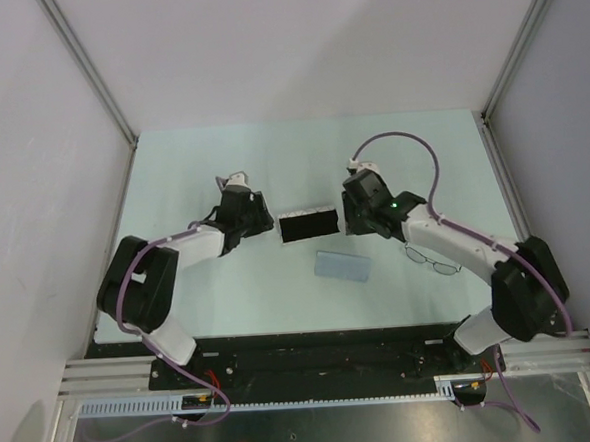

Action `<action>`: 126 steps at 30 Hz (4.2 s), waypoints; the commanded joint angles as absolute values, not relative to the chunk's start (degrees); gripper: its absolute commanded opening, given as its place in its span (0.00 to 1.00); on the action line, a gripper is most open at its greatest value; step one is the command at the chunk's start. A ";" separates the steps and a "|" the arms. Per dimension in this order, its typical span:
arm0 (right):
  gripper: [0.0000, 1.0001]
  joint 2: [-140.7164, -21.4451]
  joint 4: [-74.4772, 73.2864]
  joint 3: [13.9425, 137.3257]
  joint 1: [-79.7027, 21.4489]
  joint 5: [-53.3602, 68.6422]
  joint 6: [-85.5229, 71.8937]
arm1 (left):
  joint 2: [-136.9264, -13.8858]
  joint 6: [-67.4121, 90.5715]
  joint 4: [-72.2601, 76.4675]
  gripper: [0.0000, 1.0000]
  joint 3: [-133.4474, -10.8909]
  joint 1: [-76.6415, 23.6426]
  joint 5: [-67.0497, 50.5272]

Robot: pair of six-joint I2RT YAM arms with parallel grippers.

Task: Organize the sunglasses
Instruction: Pick up the folded cleaning cloth from the center of the board.

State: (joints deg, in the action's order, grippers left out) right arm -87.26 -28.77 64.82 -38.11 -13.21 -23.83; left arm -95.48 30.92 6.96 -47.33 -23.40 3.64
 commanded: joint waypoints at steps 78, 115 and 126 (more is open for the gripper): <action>0.26 -81.39 -11.16 32.43 -33.92 -4.83 -42.36 | -99.75 39.82 4.48 0.38 -47.55 -44.56 -2.20; 0.00 -81.04 -12.04 33.75 -35.42 -6.33 -41.14 | -101.52 36.04 3.52 0.00 -50.01 -45.18 -2.81; 0.00 -74.62 -15.29 37.96 -36.74 -7.91 -39.64 | -94.49 34.28 2.90 0.00 -50.54 -45.18 -4.22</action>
